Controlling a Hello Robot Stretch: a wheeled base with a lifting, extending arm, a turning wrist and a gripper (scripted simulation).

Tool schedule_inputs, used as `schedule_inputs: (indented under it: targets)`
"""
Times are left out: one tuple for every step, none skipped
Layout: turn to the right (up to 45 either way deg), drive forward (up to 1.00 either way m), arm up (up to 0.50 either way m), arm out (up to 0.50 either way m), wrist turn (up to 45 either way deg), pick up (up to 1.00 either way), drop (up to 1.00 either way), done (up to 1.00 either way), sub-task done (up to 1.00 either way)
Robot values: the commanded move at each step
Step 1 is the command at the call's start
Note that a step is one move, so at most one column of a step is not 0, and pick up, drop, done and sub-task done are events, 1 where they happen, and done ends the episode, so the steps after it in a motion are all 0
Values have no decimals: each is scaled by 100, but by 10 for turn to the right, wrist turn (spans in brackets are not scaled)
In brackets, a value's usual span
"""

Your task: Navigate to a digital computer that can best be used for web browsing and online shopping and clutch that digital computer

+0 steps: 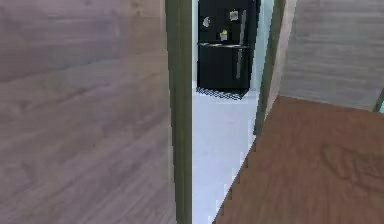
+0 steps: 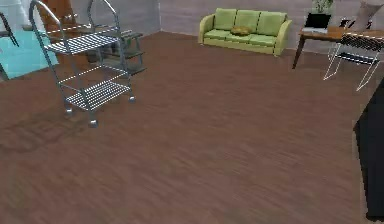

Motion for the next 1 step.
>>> schedule_inputs:
  targets:
    - [450,0,0,0,0,0,0,0,0]
